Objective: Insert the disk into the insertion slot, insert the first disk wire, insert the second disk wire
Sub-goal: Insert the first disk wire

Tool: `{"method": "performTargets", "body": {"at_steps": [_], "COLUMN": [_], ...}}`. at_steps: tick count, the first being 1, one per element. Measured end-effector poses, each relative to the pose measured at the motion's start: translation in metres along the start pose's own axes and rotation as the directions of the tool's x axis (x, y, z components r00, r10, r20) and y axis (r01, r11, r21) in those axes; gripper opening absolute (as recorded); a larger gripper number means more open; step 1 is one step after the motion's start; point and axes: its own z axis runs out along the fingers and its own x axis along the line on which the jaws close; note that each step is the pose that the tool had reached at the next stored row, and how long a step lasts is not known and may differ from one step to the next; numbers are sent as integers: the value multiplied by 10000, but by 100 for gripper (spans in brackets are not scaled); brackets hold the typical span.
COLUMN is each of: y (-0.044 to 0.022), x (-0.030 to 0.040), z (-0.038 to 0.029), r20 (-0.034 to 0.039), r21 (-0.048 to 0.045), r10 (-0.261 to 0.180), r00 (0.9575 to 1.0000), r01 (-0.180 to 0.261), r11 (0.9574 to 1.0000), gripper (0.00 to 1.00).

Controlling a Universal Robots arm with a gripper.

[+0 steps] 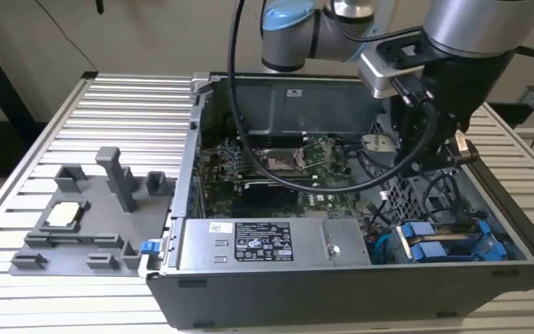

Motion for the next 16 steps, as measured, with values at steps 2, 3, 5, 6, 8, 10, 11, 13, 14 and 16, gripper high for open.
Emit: {"method": "performTargets", "body": {"at_steps": [2,3,5,6,8,10,11,13,14,16], "y": [27,32,34,34,37,38,38,39,40,40], "x": [-4,-4,-4,-4,-4,-4,-4,-4,-4,-4], "z": [5,7,12,16,22,26,27,27,27,27], "r20": [-2,-3,5,13,16,14,13,13,13,14], "r21": [40,57,79,87,144,184,188,189,189,189], "r10": [-36,-70,-164,-229,-327,-367,-368,-369,-368,-368], "r00": [10000,10000,9999,9997,9995,9993,9993,9993,9993,9993], "r01": [36,70,164,229,327,366,368,368,367,368], "r11": [10000,10000,9998,9997,9994,9992,9991,9991,9991,9991], "gripper": [27,27,27,27,27,27,27,18,18,16]}}
